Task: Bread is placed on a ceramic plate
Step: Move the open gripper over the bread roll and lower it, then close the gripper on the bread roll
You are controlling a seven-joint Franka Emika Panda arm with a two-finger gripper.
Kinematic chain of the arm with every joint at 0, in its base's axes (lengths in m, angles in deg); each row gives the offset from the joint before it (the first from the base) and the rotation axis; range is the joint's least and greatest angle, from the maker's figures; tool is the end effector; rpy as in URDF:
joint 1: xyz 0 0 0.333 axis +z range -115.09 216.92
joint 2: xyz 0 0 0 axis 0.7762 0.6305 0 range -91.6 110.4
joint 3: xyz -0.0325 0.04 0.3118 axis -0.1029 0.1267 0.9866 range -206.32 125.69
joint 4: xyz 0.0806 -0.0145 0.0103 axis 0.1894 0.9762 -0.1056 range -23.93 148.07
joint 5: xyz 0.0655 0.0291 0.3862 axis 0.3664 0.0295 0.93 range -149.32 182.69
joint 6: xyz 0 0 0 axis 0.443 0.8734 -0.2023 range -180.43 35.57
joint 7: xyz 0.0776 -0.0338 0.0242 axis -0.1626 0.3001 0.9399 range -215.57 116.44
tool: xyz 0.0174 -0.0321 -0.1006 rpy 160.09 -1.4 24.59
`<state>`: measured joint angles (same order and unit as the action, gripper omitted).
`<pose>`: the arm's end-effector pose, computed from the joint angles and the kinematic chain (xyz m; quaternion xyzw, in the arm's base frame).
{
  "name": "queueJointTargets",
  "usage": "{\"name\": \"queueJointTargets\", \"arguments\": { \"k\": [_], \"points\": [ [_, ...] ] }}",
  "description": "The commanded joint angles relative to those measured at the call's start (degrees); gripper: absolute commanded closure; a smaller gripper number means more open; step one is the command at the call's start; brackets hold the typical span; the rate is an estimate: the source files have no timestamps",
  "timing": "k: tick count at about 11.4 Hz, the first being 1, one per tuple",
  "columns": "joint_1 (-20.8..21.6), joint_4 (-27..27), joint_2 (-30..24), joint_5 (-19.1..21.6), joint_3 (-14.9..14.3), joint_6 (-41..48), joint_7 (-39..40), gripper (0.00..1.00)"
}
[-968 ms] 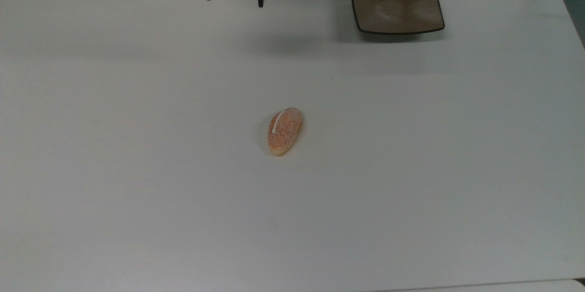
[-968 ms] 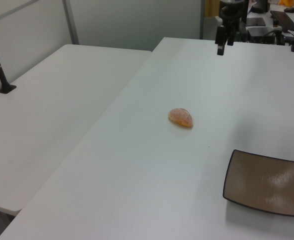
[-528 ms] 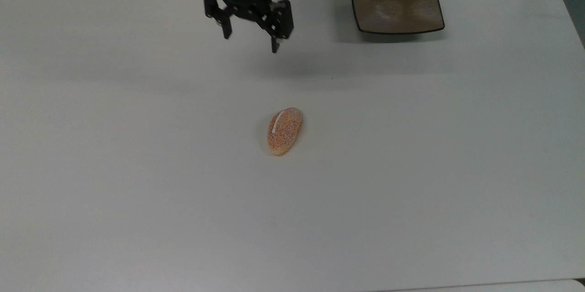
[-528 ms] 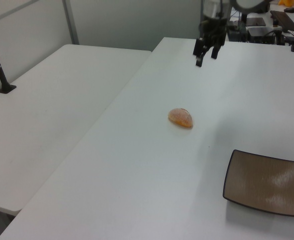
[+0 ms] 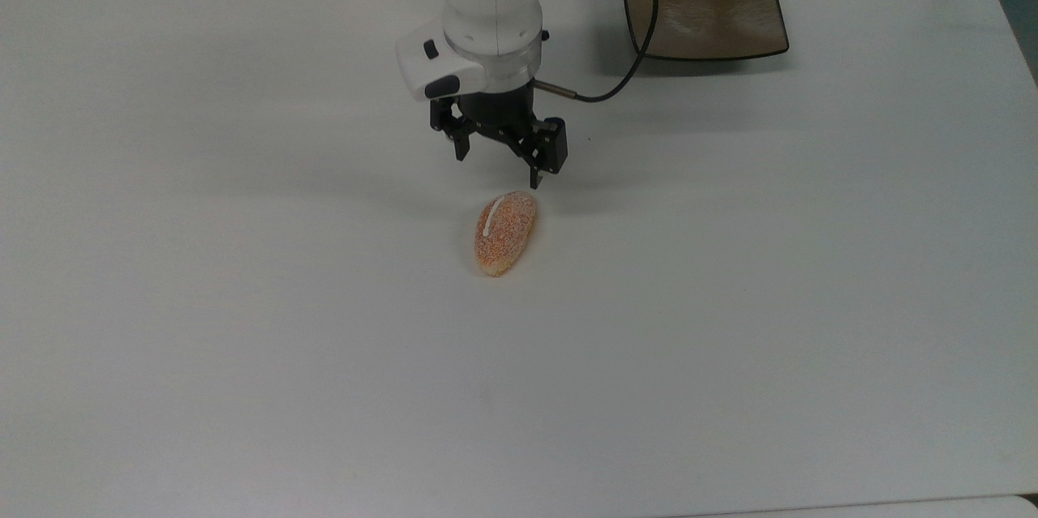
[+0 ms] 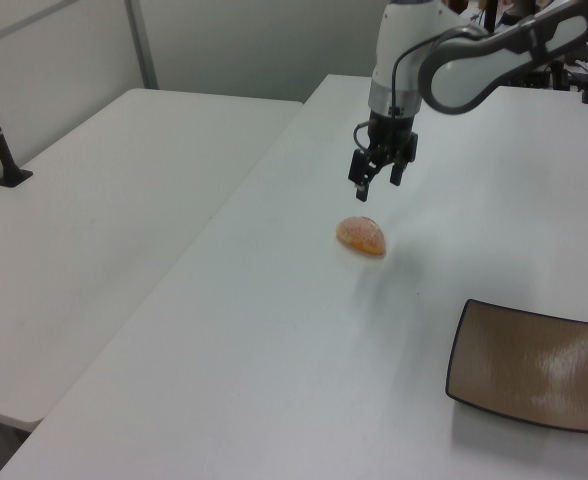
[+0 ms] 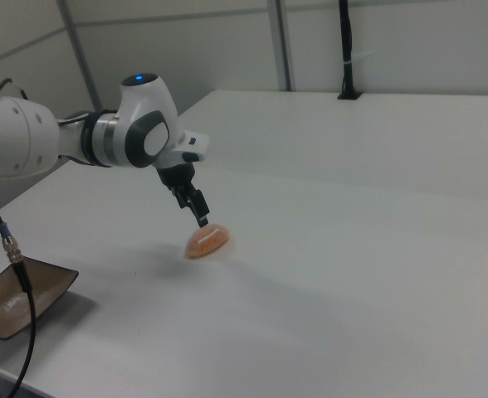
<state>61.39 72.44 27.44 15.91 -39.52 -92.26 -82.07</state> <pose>0.6438 0.1271 0.4049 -0.9808 0.1807 -0.0695 0.0241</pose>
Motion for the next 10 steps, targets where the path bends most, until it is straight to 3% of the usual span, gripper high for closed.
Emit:
{"name": "queueJointTargets", "arguments": {
  "k": [1,10],
  "points": [
    [0.5,-2.4,3.9,-2.3,-0.4,-0.8,-1.5,0.00],
    [1.8,-4.3,10.2,-6.7,-0.4,-6.1,-5.5,0.00]
  ]
}}
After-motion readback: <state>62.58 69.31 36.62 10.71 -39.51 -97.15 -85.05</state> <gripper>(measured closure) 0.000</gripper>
